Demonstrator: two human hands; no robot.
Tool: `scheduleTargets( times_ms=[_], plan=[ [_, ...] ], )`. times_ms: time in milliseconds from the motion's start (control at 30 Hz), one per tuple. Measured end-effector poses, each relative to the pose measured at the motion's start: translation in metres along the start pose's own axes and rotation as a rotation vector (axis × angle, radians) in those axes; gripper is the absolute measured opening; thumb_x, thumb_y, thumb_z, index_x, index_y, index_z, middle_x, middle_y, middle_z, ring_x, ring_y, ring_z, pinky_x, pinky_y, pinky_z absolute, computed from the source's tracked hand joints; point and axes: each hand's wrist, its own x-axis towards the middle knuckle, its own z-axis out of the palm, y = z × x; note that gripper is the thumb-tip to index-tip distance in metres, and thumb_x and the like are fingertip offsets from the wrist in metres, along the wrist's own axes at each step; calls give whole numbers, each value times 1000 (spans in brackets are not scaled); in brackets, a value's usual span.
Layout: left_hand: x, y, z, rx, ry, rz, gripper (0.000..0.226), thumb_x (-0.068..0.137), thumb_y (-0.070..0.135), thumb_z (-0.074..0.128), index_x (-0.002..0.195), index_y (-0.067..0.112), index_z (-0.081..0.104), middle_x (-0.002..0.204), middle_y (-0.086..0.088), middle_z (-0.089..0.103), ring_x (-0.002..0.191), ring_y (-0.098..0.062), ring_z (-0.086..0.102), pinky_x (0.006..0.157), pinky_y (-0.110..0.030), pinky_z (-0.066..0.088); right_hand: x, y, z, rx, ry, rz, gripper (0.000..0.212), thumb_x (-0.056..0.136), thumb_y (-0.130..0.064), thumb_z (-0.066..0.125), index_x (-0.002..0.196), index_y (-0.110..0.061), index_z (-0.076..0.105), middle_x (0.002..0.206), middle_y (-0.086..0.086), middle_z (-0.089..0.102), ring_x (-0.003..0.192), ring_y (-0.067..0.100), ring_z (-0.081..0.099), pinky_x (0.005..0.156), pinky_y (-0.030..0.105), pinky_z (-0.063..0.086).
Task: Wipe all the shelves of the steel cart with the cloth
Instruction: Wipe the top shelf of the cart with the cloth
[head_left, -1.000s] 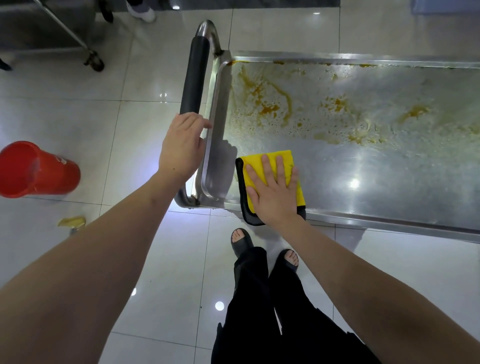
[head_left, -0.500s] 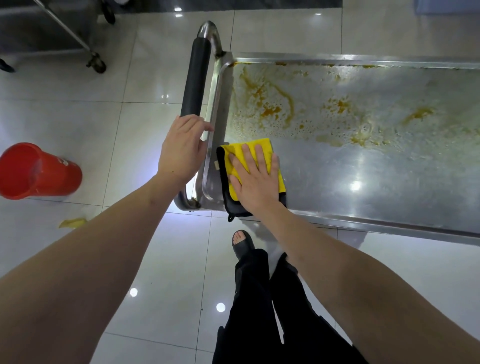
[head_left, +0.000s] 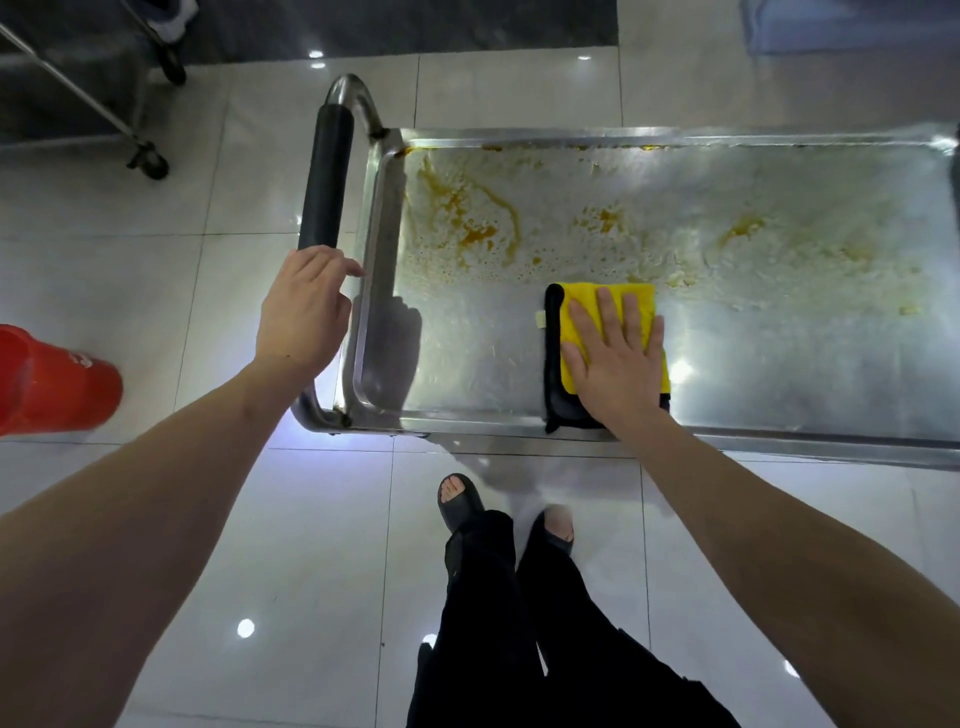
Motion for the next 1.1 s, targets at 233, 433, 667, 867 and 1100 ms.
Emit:
scheduleTargets(
  times_ms=[233, 433, 667, 867, 1100],
  plan=[
    [1, 1, 2, 35, -3, -18, 37, 88, -5, 51, 120, 9, 64, 122, -9, 64, 126, -28, 47, 109, -38, 40, -3, -16, -2, -25, -25, 64, 61, 108, -62, 11, 165, -42, 10, 176, 3, 1, 160, 36, -4, 124, 68, -2],
    [2, 0, 4, 74, 1, 5, 37, 85, -7, 53, 118, 7, 65, 118, -11, 66, 122, -28, 49, 107, -39, 40, -3, -74, 4, 1, -57, -31, 62, 107, -64, 9, 165, -43, 6, 176, 5, -2, 159, 40, -8, 122, 69, -4],
    [2, 0, 2, 214, -54, 33, 39, 89, -1, 52, 124, 12, 61, 123, -7, 63, 128, -27, 48, 121, -46, 27, -1, -125, 15, 53, -52, -100, 61, 107, -62, 19, 165, -40, 19, 175, 7, 7, 160, 40, -2, 122, 71, 0],
    [0, 2, 1, 269, -74, 50, 41, 91, 0, 50, 129, 12, 58, 128, -8, 61, 131, -27, 47, 125, -44, 18, -7, -87, 12, 42, -19, -127, 60, 108, -61, 18, 165, -41, 18, 176, -2, 3, 162, 30, -3, 126, 63, 5],
    [2, 6, -2, 267, -98, 41, 43, 92, 4, 43, 132, 10, 57, 129, -9, 60, 132, -29, 46, 125, -45, 17, -14, -15, 1, -14, -60, -3, 62, 107, -63, 12, 165, -43, 11, 176, -4, 0, 161, 28, -8, 127, 61, 0]
  ],
)
